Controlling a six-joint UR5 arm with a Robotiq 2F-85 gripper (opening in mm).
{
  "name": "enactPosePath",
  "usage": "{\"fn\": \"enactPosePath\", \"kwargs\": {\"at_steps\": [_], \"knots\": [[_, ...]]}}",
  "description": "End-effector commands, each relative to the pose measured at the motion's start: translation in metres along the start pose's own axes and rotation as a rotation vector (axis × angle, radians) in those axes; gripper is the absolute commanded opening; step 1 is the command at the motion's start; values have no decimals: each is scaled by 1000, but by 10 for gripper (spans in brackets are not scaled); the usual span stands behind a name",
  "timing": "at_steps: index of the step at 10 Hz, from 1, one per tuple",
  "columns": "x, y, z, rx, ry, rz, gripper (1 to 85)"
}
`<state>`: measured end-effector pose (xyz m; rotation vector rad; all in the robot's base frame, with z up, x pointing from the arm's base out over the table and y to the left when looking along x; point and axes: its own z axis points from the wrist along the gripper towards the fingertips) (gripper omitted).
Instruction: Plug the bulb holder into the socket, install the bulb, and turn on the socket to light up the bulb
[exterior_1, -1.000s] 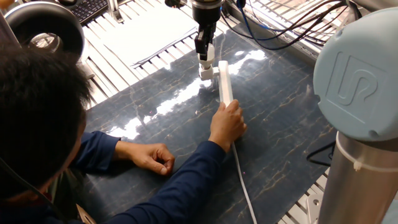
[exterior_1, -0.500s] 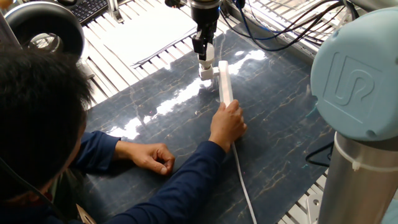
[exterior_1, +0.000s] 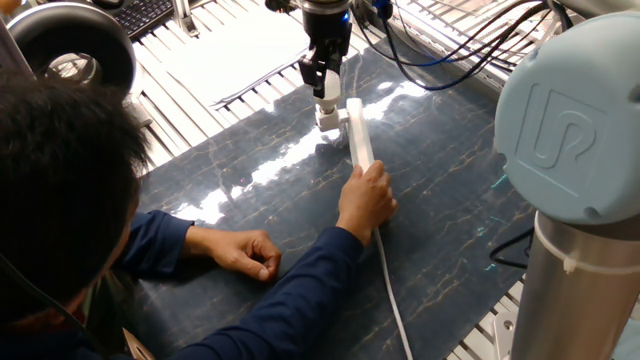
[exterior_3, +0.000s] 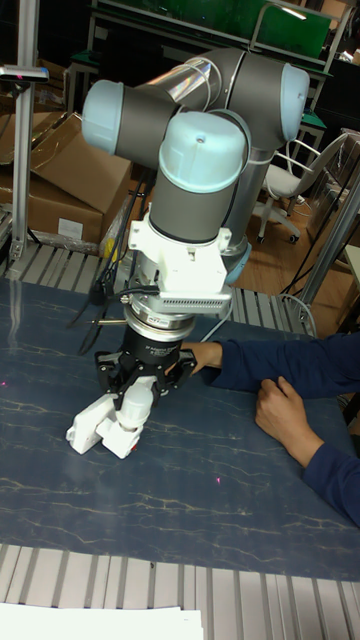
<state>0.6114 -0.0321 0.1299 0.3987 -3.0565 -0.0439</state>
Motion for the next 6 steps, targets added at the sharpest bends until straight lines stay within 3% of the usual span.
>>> {"fn": "enactPosePath", "kwargs": {"at_steps": [1,6], "knots": [[-3,7,0,-30,-7,66,10],[-1,7,-5,-21,8,33,10]]}}
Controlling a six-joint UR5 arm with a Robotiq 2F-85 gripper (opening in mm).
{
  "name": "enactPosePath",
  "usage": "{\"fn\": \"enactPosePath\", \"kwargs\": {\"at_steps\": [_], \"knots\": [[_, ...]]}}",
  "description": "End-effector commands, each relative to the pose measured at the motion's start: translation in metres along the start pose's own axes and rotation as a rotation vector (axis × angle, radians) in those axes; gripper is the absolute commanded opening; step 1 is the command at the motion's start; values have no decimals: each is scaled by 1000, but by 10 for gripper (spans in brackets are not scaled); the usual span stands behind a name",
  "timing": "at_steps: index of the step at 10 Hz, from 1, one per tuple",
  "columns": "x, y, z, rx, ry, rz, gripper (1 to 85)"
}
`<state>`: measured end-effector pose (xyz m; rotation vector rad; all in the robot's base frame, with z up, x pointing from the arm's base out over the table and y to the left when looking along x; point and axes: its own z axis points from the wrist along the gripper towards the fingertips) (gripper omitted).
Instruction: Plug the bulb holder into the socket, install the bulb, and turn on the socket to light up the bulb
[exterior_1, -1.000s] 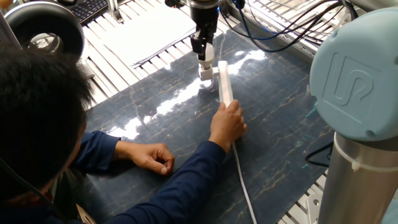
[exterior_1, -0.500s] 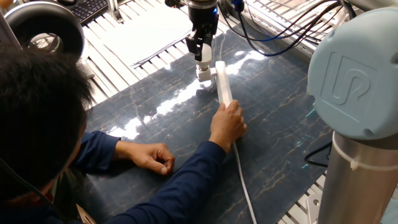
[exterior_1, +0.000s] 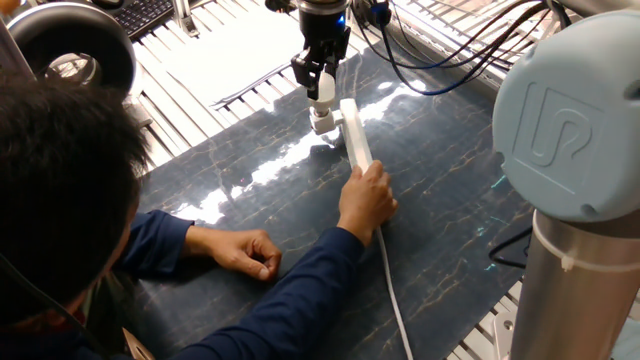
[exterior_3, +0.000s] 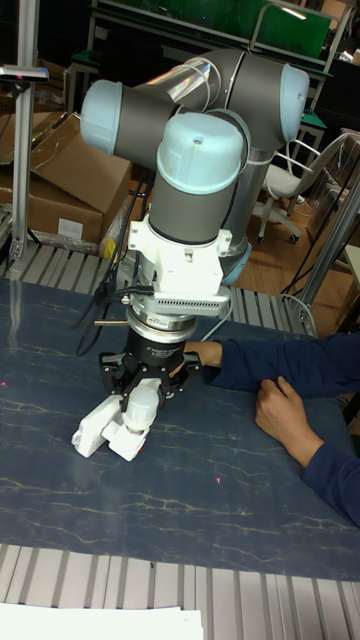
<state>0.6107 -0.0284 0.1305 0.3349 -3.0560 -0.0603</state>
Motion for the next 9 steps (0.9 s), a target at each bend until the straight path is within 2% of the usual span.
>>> {"fn": "enactPosePath", "kwargs": {"at_steps": [1,2,3,4,6,9], "knots": [[2,5,-8,-6,14,-7,10],[5,5,-9,-3,24,-20,10],[7,-2,-11,28,34,-88,10],[7,-4,-13,41,39,-119,10],[7,-14,-24,109,58,-195,10],[-3,-17,-28,147,41,-301,10]]}}
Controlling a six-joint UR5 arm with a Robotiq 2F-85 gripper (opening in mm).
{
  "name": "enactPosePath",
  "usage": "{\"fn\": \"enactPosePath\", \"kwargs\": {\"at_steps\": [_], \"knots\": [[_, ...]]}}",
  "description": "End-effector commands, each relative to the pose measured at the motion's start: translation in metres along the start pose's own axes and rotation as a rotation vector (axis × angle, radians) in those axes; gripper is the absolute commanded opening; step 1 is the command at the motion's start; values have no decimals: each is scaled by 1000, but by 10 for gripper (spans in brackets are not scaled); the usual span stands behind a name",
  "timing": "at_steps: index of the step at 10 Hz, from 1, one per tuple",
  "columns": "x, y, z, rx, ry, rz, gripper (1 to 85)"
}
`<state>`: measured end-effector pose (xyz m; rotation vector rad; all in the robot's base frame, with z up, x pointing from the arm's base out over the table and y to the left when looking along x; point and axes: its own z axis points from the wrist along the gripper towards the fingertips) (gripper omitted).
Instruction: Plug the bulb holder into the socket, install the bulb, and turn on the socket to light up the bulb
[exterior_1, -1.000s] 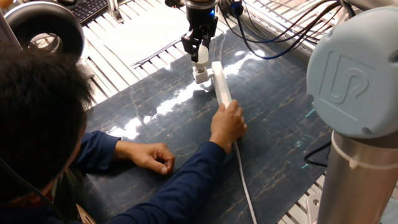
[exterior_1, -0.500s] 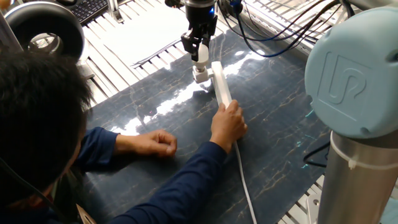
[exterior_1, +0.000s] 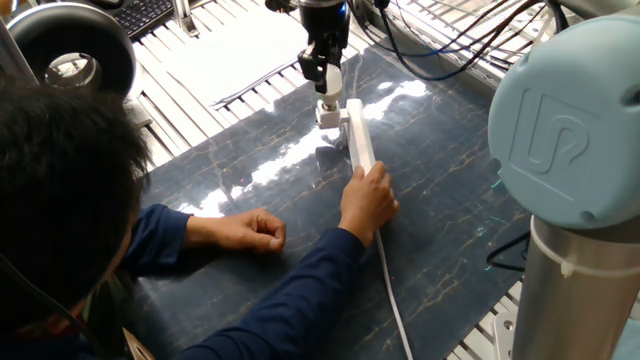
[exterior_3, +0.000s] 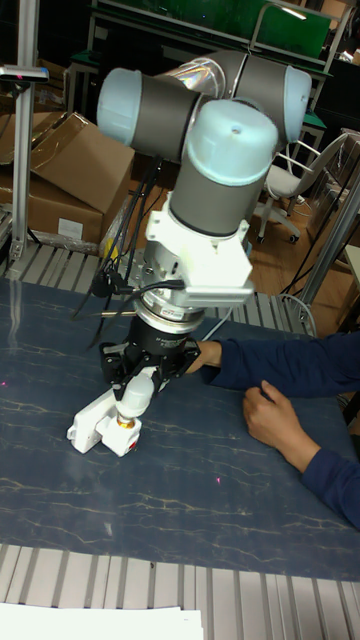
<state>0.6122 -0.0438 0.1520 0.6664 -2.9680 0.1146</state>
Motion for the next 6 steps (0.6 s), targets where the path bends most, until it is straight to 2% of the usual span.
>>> {"fn": "enactPosePath", "kwargs": {"at_steps": [1,6], "knots": [[-10,-6,-8,47,-18,-104,10],[-5,-15,-24,104,-29,-180,10]]}}
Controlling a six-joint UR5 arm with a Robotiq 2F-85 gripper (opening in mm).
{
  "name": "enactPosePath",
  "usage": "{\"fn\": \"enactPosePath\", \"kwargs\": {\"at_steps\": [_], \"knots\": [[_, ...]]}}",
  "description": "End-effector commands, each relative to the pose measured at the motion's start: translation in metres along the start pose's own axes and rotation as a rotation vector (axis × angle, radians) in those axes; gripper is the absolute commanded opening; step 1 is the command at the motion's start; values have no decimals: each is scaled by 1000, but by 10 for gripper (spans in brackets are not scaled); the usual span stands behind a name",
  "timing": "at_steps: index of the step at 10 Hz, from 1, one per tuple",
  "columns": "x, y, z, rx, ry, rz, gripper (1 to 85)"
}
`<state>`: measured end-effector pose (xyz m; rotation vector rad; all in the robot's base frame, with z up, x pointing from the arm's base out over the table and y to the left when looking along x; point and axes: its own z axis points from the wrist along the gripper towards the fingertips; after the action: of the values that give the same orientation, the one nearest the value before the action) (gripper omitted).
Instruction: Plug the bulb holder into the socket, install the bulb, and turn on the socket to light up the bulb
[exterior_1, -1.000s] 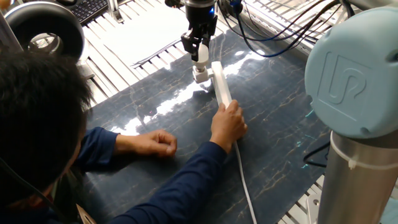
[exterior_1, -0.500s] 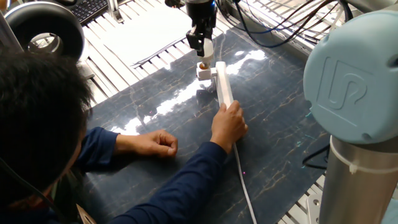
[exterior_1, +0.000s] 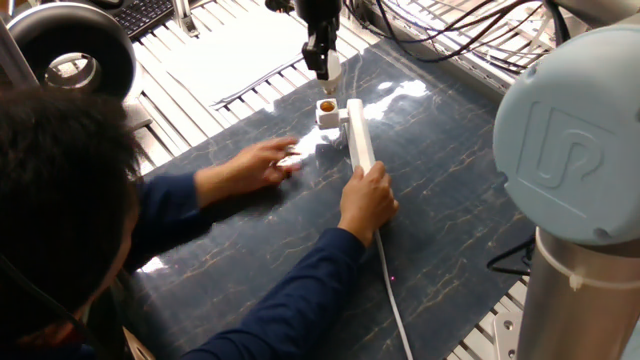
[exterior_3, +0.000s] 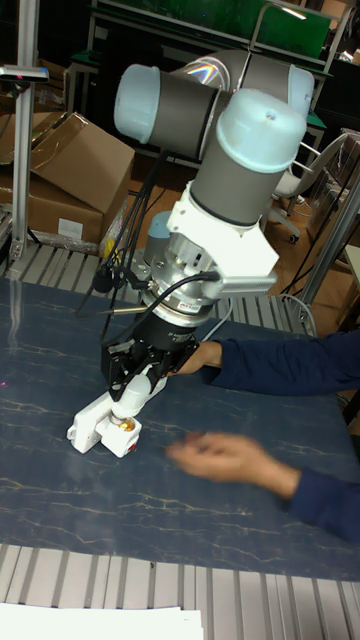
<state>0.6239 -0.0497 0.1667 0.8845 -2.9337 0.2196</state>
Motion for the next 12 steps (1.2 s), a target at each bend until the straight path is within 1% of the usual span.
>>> {"fn": "enactPosePath", "kwargs": {"at_steps": [1,2,4,5,6,7,9,10,12], "knots": [[5,-5,-10,25,-16,-36,10],[6,-8,-10,30,-26,-50,10],[12,-11,-6,33,-23,-76,10],[12,-10,-5,32,-18,-80,10],[10,-9,-4,30,-22,-90,10],[5,-10,-2,28,-34,-94,10],[-2,-11,4,27,-39,-88,10],[-2,-13,5,33,-38,-91,10],[0,-8,3,14,-41,-105,10]]}}
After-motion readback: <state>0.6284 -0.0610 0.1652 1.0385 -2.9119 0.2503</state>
